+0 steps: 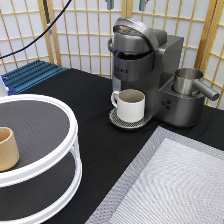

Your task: Make coffee

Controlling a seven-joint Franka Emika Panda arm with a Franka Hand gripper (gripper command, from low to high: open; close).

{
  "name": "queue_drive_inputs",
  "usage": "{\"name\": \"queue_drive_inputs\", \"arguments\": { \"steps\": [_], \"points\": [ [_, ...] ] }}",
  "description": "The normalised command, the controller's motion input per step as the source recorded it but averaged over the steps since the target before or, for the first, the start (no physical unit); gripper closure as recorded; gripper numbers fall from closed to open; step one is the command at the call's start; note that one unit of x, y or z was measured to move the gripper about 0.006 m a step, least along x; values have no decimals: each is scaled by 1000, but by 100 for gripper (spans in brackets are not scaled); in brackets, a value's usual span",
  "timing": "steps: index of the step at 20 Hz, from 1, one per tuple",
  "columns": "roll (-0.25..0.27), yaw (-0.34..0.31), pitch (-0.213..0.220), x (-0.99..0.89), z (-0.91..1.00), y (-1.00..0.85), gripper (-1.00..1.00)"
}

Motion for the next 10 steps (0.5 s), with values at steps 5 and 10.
{"name": "queue_drive_inputs", "arguments": {
  "steps": [5, 10],
  "points": [
    [-163, -129, 86, 561, 105, 174, -100],
    [-174, -167, 36, 581, 255, 8, -100]
  ]
}}
